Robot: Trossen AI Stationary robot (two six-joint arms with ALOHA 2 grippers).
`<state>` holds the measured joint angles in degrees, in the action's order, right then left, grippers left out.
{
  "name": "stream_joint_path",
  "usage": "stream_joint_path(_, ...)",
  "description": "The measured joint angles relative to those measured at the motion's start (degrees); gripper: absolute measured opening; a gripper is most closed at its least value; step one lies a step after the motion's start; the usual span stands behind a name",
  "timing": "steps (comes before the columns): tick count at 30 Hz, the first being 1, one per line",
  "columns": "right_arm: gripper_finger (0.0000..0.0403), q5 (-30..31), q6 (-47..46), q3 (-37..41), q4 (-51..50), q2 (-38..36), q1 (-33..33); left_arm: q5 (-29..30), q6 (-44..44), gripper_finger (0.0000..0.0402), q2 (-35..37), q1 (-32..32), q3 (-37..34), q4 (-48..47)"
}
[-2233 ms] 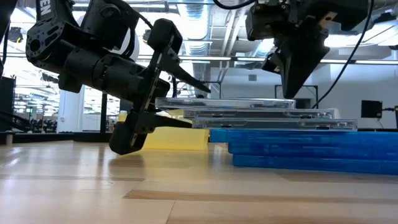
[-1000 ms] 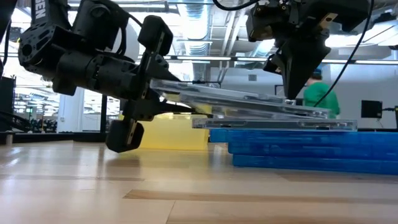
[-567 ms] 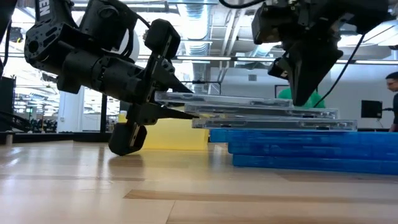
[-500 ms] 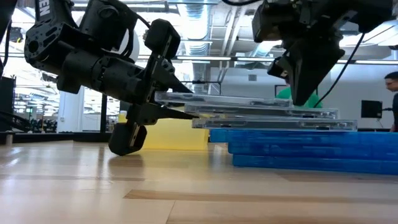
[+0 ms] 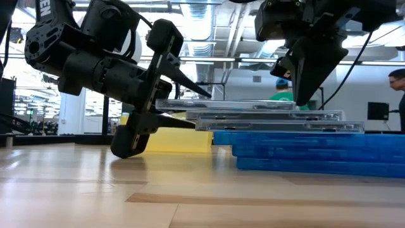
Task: Pick & place jewel cases by type
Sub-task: Put the black CD case into the transparent bin
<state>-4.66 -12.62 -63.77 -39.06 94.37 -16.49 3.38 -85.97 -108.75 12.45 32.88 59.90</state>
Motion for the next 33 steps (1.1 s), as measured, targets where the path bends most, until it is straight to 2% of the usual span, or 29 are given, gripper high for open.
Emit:
stream_joint_path(6, 0.0, 0.0, 0.0, 0.0, 1.0, 0.0, 0.0, 0.0, 0.0, 0.0206, 0.0, 0.0, -0.5, 0.1)
stream_joint_path(13, 0.0, 0.0, 0.0, 0.0, 0.7, 0.0, 0.0, 0.8, -2.0, 0.0206, 0.0, 0.3, -4.2, 6.0)
stream_joint_path(33, 0.0, 0.0, -0.9, 0.0, 0.5, 0.0, 0.0, -2.7, -1.4, 0.0206, 0.0, 0.3, -5.3, 7.0)
